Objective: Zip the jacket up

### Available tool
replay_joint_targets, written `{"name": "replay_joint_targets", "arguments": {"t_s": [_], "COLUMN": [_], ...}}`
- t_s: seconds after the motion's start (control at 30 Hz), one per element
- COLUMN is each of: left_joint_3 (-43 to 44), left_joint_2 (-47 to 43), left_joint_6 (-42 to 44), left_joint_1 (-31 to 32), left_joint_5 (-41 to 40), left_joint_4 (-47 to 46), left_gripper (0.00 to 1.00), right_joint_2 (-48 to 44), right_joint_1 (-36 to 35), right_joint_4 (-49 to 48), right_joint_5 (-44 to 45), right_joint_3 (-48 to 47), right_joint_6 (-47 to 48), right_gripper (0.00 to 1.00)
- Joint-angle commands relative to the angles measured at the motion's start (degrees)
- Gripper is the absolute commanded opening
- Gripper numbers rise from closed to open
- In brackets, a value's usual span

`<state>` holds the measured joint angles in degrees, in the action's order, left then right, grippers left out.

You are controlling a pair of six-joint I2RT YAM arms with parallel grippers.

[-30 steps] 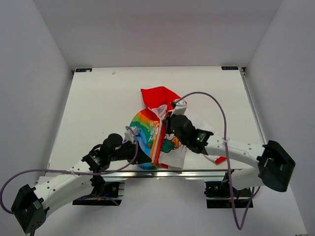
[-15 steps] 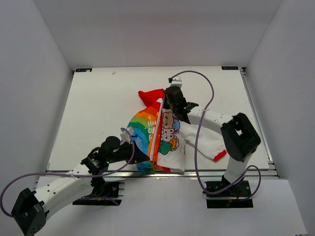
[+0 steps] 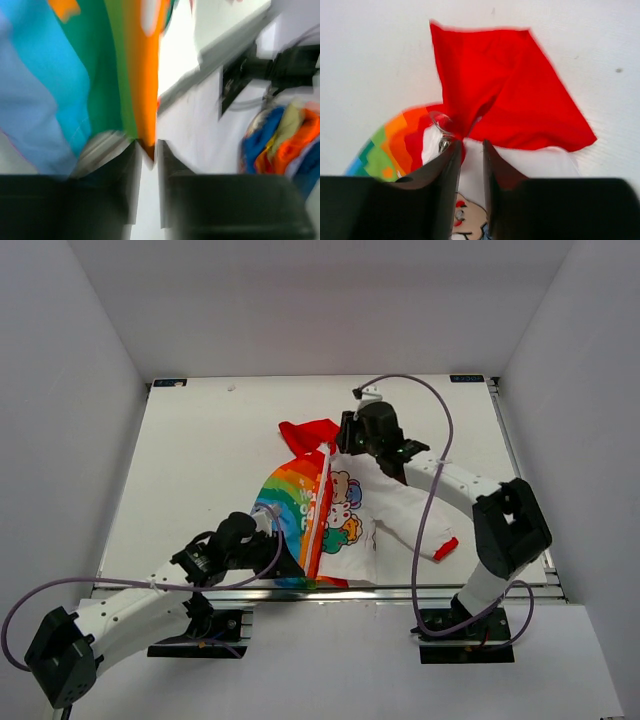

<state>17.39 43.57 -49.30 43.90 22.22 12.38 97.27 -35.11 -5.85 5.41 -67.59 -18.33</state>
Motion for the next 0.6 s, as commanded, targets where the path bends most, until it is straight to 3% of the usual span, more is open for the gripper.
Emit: {"name": "replay_joint_targets", "arguments": {"t_s": [0.0, 0.03, 0.07, 0.1, 0.3, 0.43, 0.53, 0.57], "left_joint_3": [7.2, 9.4, 11.9, 17.0, 33.0, 44.0, 48.3, 50.3], "left_joint_2": [1.8, 2.0, 2.0, 1.7, 3.1, 12.4, 17.6, 17.9], "left_joint_6": [4.6, 5.2, 5.8, 6.8, 7.1, 6.2, 4.1, 4.6], "left_joint_1": [1.7, 1.7, 1.7, 1.6, 1.7, 1.5, -0.7, -4.1], "left_joint_5": [5.1, 0.9, -1.8, -4.6, -32.2, -47.3, -59.3, -59.9], "left_joint_4": [14.9, 19.7, 19.8, 24.1, 35.2, 38.8, 40.7, 40.6], "left_gripper": [0.47, 0.48, 0.54, 0.98, 0.98, 0.98, 0.98, 0.98], "right_joint_2": [-6.3, -8.3, -9.3, -10.1, -17.4, -24.5, -29.7, -30.8], "right_joint_1": [2.9, 2.9, 2.9, 2.9, 3.8, 6.7, 8.8, 8.9], "right_joint_4": [-2.9, -1.3, 0.6, 2.5, 16.0, 22.4, 26.6, 28.4], "right_joint_5": [0.7, 0.0, 0.3, 0.8, 9.3, 13.1, 18.8, 20.8], "right_joint_3": [-1.8, -2.0, -2.4, -2.8, -6.1, -3.7, 0.1, 0.4], "right_joint_6": [3.3, 3.6, 3.5, 3.0, -0.3, -3.5, -4.8, -5.2], "right_gripper": [0.47, 0.7, 0.84, 0.89, 0.89, 0.89, 0.89, 0.89]}}
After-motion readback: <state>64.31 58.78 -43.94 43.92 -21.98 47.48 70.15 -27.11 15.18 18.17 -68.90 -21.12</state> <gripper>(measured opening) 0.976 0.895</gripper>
